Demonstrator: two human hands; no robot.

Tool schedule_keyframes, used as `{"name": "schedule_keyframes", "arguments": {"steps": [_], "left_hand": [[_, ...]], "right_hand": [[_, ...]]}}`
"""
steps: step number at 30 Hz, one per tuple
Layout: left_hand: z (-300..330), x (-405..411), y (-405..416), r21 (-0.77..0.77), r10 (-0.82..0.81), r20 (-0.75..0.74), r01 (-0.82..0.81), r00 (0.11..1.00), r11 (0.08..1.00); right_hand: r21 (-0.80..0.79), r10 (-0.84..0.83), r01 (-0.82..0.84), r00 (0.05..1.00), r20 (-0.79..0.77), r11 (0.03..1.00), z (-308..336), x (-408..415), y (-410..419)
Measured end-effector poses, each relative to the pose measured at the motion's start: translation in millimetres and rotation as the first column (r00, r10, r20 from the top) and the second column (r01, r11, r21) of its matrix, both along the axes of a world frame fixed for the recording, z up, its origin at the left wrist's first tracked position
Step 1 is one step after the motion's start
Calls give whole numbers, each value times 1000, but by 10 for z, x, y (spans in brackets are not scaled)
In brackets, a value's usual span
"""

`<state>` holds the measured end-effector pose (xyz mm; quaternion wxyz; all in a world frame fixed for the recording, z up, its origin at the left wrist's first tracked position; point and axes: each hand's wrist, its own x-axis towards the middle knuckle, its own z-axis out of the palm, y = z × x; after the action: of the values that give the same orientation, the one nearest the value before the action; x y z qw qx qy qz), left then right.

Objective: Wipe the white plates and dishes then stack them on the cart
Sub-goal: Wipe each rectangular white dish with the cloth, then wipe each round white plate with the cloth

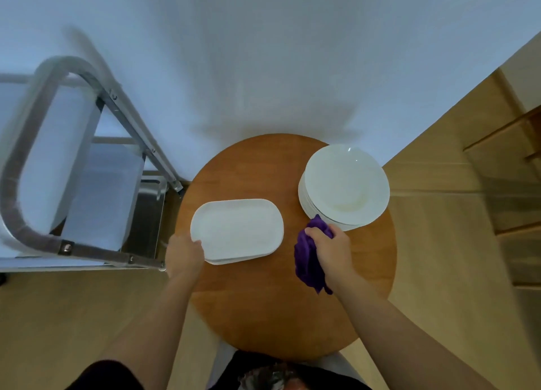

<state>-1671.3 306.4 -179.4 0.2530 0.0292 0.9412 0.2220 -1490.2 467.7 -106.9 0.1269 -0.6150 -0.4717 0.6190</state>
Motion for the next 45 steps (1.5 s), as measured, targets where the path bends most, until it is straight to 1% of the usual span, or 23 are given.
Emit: {"name": "schedule_keyframes", "arguments": {"steps": [4, 6, 8, 9, 10, 12, 14, 15, 17, 18, 21, 23, 26, 28, 30, 33, 35, 36, 38, 40, 43, 44, 45], "left_hand": [[-43, 113, 63, -23, 64, -11, -64, 998, 998], [-34, 240, 165, -98, 42, -27, -44, 999, 994], [9, 409, 333, -182, -26, -46, 17, 999, 983], [26, 497, 454, -195, -94, -62, 80, 994, 978], [41, 587, 603, -180, -169, -82, 152, 982, 972], [79, 758, 953, -58, -264, -102, 259, 959, 964], [161, 928, 1316, 106, -282, -51, 286, 958, 952], [204, 998, 1484, 143, -306, -31, 307, 952, 941], [259, 1070, 1764, 114, -347, -15, 346, 938, 931], [270, 1076, 1877, 79, -339, 10, 337, 941, 938], [215, 1063, 2103, -23, -328, 120, 333, 937, 943], [148, 1065, 2181, -22, -318, 173, 327, 932, 945], [87, 1064, 2229, -2, -298, 192, 304, 935, 953], [64, 1049, 2244, 60, -243, 223, 235, 944, 970], [79, 1056, 2234, 151, -131, 244, 96, 961, 984], [116, 1095, 2223, 269, -27, 234, -39, 972, 962], [145, 1142, 2229, 349, 60, 280, -160, 958, 924], [156, 1158, 2237, 385, 127, 333, -258, 934, 886], [183, 1185, 2255, 409, 239, 435, -426, 868, 807], [213, 1213, 2292, 384, 267, 486, -478, 832, 790], [239, 1255, 2371, 399, 173, 492, -398, 853, 826], [244, 1272, 2393, 412, 153, 492, -384, 857, 826], [252, 1284, 2406, 419, 161, 511, -407, 845, 812]], "right_hand": [[-6, 50, -50, 998, -42, 999, 18, 42, 212], [0, 74, -75, 995, -60, 997, 22, 76, 324], [3, 91, -91, 993, -71, 996, 23, 115, 438], [0, 96, -96, 993, -73, 995, 26, 137, 498], [-3, 98, -98, 992, -75, 995, 33, 160, 561], [-15, 90, -92, 992, -87, 996, 47, 219, 696], [-30, 70, -73, 993, -97, 997, 57, 295, 846], [-37, 57, -61, 993, -102, 997, 60, 340, 923], [-52, 25, -31, 993, -114, 998, 73, 428, 1072], [-54, 13, -20, 993, -117, 998, 82, 470, 1145], [-54, -8, 2, 992, -126, 999, 88, 587, 1340], [-57, -16, 8, 991, -130, 998, 74, 649, 1451], [-61, -11, 3, 992, -125, 998, 40, 705, 1581], [-54, -6, 0, 994, -112, 999, 18, 732, 1639], [-39, -1, -2, 997, -81, 999, -11, 770, 1682], [-29, -12, 11, 999, -52, 1000, -43, 842, 1752], [-41, -28, 26, 998, -54, 999, -60, 887, 1788], [-48, -34, 31, 998, -58, 998, -65, 903, 1804], [-53, -32, 29, 997, -63, 998, -67, 932, 1818], [-55, -25, 22, 998, -60, 998, -69, 970, 1819], [-76, -22, 15, 996, -85, 997, -50, 1027, 1807], [-82, -23, 15, 995, -100, 997, -46, 1044, 1803], [-93, -31, 20, 992, -119, 995, -42, 1056, 1793]]}}
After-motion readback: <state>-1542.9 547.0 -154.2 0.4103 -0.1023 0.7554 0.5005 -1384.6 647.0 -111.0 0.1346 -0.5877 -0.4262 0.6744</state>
